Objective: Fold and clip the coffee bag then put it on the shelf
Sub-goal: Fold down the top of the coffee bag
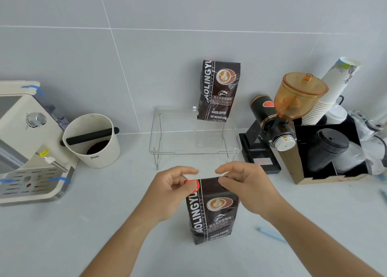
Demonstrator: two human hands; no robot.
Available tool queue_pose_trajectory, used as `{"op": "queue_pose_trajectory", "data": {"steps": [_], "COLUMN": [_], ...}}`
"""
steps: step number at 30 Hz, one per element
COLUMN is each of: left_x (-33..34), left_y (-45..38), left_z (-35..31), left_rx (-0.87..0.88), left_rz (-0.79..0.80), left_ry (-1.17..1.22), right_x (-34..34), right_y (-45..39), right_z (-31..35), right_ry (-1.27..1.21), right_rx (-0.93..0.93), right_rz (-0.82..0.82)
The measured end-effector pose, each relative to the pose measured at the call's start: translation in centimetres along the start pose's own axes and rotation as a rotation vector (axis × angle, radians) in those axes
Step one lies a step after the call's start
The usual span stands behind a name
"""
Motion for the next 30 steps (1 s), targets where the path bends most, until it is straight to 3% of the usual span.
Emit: {"op": "queue_pose_trajectory", "data": {"steps": [9, 17, 21, 27, 30], "left_x": [1.2, 0.6, 0.6, 0.6, 0.5], "left_y": [0.5, 0.5, 0.6, 0.6, 0.7], "left_z": [0.9, 1.6, 1.8, 1.3, 1.5], "left_rx": [-0.035, -0.006, 0.010, 0.109, 0.116], "left_rz": [0.058, -0.017, -0.003, -0.034, -0.022], "left_ry": [-0.027, -0.147, -0.178, -0.319, -0.326], "right_x": [0.7, 1.7, 2.0, 2.2, 2.4], "right_y": [-0.8, -1.2, -0.7, -0.6, -0.5], "right_z": [-1.3, -2.0, -1.9, -1.3, -1.5], "right_ry": [-0.053, 0.147, 0.280, 0.565, 0.574], "right_rx": [0.201, 0.276, 0.199, -0.042, -0.102], "right_rz": [0.006, 0.201, 0.341, 0.319, 0.321]}}
Point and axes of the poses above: each hand's wrist, its own y-axis away from the middle knuckle, its own x-axis out of the palm, z = x × y, the point moved 10 cm from there along -y, towards the middle knuckle, and after that the axes turned 5 degrees about -y, right-handed, at the moved point
